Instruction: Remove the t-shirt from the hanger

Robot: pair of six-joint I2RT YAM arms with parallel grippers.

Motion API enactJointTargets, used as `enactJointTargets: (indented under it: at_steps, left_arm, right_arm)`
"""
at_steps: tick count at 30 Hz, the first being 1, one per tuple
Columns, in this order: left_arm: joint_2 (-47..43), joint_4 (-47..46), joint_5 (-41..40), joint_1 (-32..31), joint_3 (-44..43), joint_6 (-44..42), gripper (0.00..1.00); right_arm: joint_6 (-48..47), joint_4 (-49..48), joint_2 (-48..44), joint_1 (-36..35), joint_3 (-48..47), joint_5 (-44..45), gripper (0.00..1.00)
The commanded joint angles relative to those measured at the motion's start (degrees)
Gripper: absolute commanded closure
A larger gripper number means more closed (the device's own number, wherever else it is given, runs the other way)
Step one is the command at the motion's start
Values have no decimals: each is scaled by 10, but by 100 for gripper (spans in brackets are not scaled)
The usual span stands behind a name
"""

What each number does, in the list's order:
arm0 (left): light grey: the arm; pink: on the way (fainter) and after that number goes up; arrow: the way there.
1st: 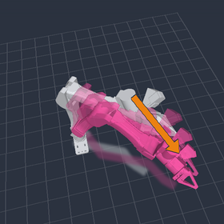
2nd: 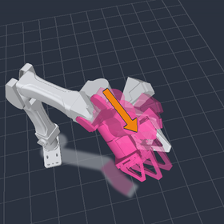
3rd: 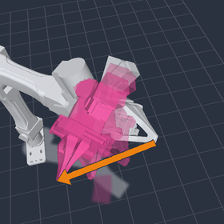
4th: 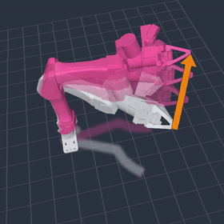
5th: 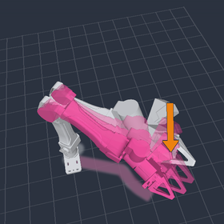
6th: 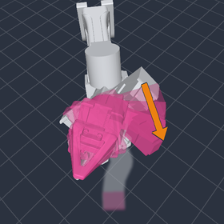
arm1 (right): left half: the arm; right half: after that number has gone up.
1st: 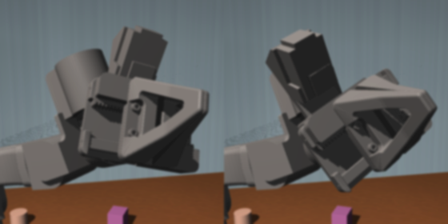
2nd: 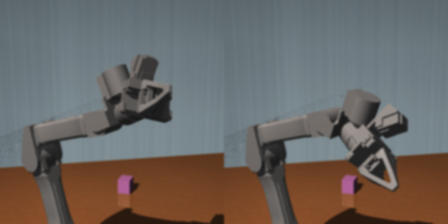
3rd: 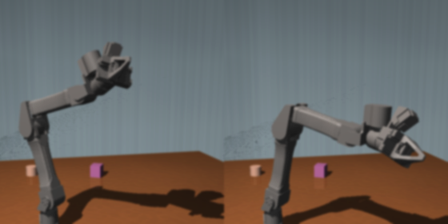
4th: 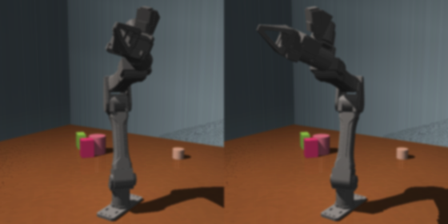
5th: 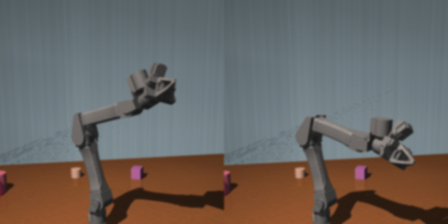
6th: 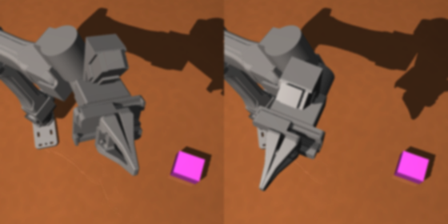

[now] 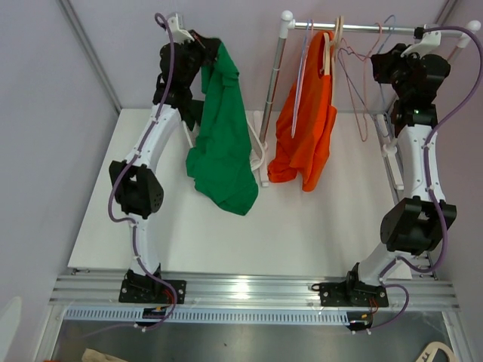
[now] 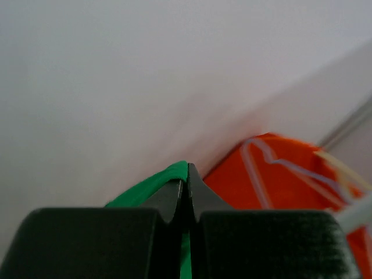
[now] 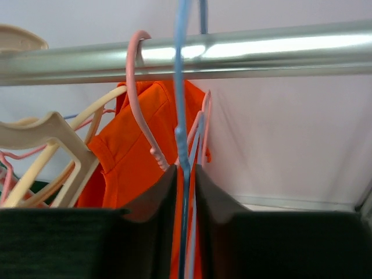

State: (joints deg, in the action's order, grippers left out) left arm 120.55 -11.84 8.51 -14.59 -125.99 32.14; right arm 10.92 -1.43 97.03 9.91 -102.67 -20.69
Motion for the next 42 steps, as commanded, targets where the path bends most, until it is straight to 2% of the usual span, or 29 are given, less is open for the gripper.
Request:
enactJointTargets:
  at_steps: [1,3,5,9,10,11,14,15,16,19,23,26,27,29,34,42]
  left_arm:
    - [-55,182,-143,11,33,35,99]
    - [-76,245,-160,13,86,52,99]
    - [-87,259,-145,15,148,72,99]
    - [-80,320,-118,21,195,117,99]
    - [-73,334,-100,24,195,119,96]
    - [-66,347,-90,26,195,122,71]
    - [-62,364,-73,29,216,126,43]
    - [-66,364,-72,31,223,127,29]
    - [-68,364,-69,31,244,129,1]
    - [-89,361,-75,33,271,127,1]
    - [-144,333,-72,29,316,116,1]
    - [-172,328,-72,18,331,92,0]
    - [-191,338,-81,7,332,86,0]
    - [-211,343,-88,-13,345,64,0]
    - [-276,352,-199,-53,359,9,0]
    - [-319,388,-245,-86,332,-46,0]
  right_arm:
    - [-2,-17,-14,-2,-11,-5,74]
    - [-6,-8,-23,-2,-11,0,76]
    - [-12,5,-28,-2,-15,6,76]
    - [-22,38,-58,-2,-15,25,65]
    - [-25,47,-67,-2,-15,29,63]
    - [-25,64,-76,-2,-15,34,62]
    - [-26,85,-126,-4,1,50,59]
    - [-30,92,-138,-10,7,55,56]
    - [-40,114,-148,-17,5,75,56]
    - [-63,150,-178,-38,-9,96,50]
    - [-39,205,-191,-44,-24,52,51]
    - [-27,217,-184,-61,-24,41,57]
    - [-25,222,-173,-66,-28,41,62]
    - [-23,233,-162,-80,-38,38,63]
    - [-21,269,-115,-114,-71,32,64]
    - [-38,307,-58,-167,-123,78,64]
